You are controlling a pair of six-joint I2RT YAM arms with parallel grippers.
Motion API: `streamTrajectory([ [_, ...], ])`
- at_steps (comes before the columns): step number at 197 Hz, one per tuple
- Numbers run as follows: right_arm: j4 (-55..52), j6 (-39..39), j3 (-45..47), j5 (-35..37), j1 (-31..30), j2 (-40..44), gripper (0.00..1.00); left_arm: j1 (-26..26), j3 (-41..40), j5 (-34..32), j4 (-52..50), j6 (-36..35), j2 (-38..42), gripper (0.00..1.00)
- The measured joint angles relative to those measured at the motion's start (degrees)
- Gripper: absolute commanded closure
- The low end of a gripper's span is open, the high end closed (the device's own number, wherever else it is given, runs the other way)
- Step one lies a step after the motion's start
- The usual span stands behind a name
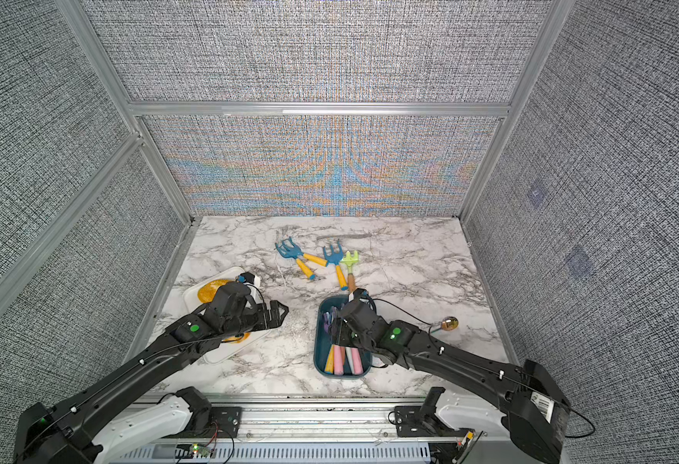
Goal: Put the rake into the storage box
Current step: Place the rake in the storage box, then pick up the rake at the center of the board.
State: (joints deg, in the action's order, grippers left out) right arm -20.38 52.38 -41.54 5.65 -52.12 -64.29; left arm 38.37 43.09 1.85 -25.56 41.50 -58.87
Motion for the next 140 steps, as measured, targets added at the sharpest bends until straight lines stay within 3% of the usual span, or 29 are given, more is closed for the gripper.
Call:
streamTrajectory([
  [41, -0.42, -7.06, -1.79, -1.16, 8.66, 4.09, 0.01, 0.0, 8.26, -1.95, -1.95, 0.15, -10.86, 0.01],
  [83, -0.42, -15.91, -7.96, -3.41, 20.44, 2.51, 0.01, -0.26, 22.58, -4.79, -6.97, 0.61, -26.53, 0.03],
  [140, 0.83, -23.5, -15.69, -7.34, 27.39, -2.29, 0.01, -0.98, 48.87, -9.2, -19.65, 2.34, -51.39, 0.15],
])
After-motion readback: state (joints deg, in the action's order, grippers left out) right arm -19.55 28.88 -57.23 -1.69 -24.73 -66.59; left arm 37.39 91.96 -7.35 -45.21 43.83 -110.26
